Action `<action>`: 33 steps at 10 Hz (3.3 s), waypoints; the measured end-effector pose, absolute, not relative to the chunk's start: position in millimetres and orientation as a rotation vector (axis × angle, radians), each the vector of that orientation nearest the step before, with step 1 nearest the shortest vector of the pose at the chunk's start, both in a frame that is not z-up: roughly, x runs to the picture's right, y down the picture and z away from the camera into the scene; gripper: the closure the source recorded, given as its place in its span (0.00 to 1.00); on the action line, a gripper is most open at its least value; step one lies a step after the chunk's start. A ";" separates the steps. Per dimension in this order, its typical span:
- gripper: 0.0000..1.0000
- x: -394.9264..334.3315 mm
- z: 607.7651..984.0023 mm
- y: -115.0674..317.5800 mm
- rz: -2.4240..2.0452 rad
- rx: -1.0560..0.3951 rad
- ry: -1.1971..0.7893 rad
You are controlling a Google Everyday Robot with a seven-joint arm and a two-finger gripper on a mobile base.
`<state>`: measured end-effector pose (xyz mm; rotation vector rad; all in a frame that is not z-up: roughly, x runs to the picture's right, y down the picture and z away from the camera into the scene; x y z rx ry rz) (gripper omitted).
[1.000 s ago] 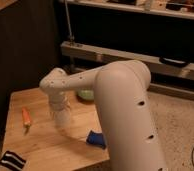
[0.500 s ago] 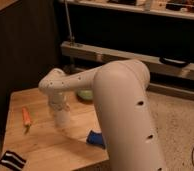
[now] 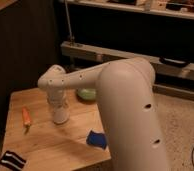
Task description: Place the ceramic cup over the eraser
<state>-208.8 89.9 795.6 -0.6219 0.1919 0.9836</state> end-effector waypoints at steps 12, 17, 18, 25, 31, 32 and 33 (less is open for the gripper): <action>1.00 -244.4 721.6 32.8 0.848 -0.673 -0.006; 1.00 -242.9 690.4 43.8 0.766 -0.608 -0.057; 1.00 -241.5 677.2 56.7 0.735 -0.594 -0.079; 1.00 -254.4 614.6 114.5 0.524 -0.530 -0.325; 1.00 -285.0 558.4 115.7 0.321 -0.573 -0.416; 1.00 -284.9 554.5 115.9 0.290 -0.604 -0.417; 1.00 -282.5 553.2 116.4 0.266 -0.619 -0.418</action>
